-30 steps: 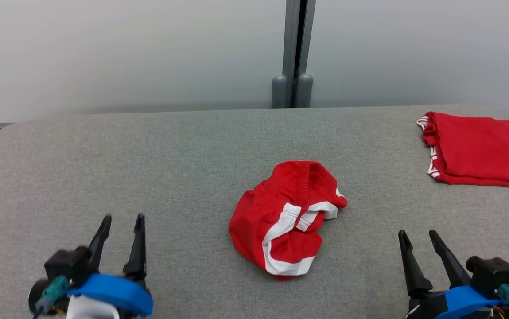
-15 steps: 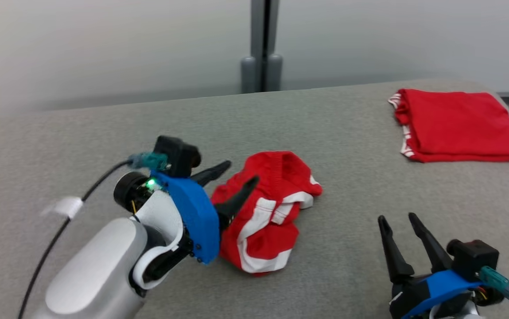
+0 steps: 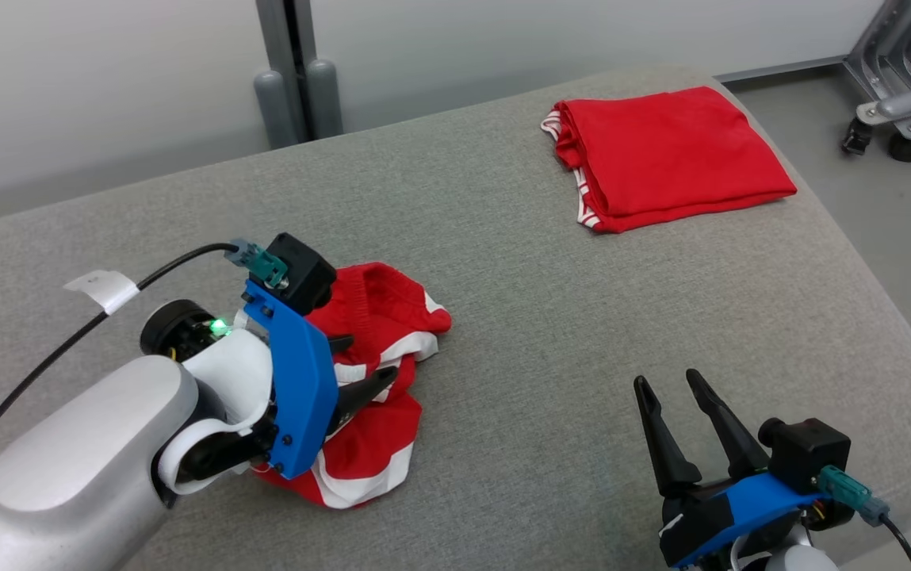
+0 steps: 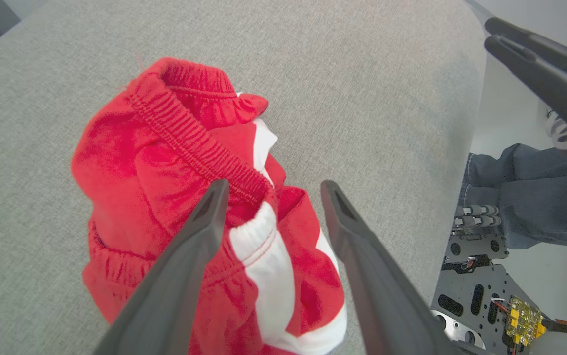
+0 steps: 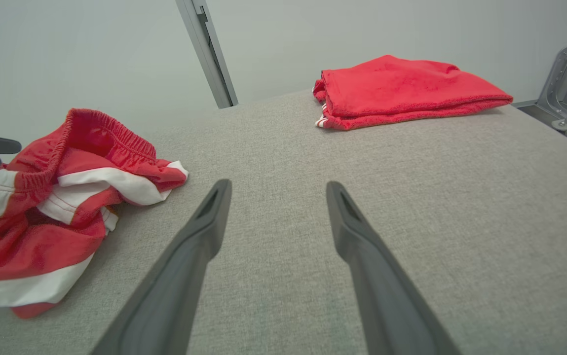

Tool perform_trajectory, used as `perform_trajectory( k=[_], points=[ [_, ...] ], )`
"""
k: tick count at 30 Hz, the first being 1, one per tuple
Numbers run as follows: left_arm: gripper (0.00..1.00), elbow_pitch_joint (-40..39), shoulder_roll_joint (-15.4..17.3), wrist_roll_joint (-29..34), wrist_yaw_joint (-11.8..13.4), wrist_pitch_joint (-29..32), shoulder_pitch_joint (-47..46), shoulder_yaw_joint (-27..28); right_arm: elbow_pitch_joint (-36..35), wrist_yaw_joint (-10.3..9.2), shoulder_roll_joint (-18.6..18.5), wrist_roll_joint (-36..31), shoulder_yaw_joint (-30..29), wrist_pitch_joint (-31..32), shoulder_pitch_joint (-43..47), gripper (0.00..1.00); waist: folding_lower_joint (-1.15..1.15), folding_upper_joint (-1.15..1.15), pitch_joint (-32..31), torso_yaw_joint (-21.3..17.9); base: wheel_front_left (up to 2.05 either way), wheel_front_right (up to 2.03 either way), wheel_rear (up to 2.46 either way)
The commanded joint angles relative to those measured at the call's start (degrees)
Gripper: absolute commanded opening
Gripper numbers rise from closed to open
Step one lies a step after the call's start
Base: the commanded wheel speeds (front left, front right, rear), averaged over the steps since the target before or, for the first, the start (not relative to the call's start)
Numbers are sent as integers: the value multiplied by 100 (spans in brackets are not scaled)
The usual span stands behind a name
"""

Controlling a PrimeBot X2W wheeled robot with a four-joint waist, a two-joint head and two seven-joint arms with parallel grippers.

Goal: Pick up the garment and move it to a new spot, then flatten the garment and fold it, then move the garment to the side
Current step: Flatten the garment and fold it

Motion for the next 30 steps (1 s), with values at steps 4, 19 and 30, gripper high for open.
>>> perform_trajectory(
  k=[4, 19, 30],
  points=[
    [100, 279, 255, -123, -6, 350, -235, -408, 160, 3, 13, 90, 90, -162, -174, 100, -1, -1, 75, -258, 0, 0, 0],
    [0, 270, 101, -428, -6, 380, -607, -866, 362, 3, 22, 201, 37, -345, -271, 100, -1, -1, 73, -171, 0, 0, 0],
    [0, 204, -1082, -994, -6, -2817, -1332, 637, 391, 3, 18, 145, 22, -304, -303, 100, -1, -1, -159, 202, 0, 0, 0]
  ],
)
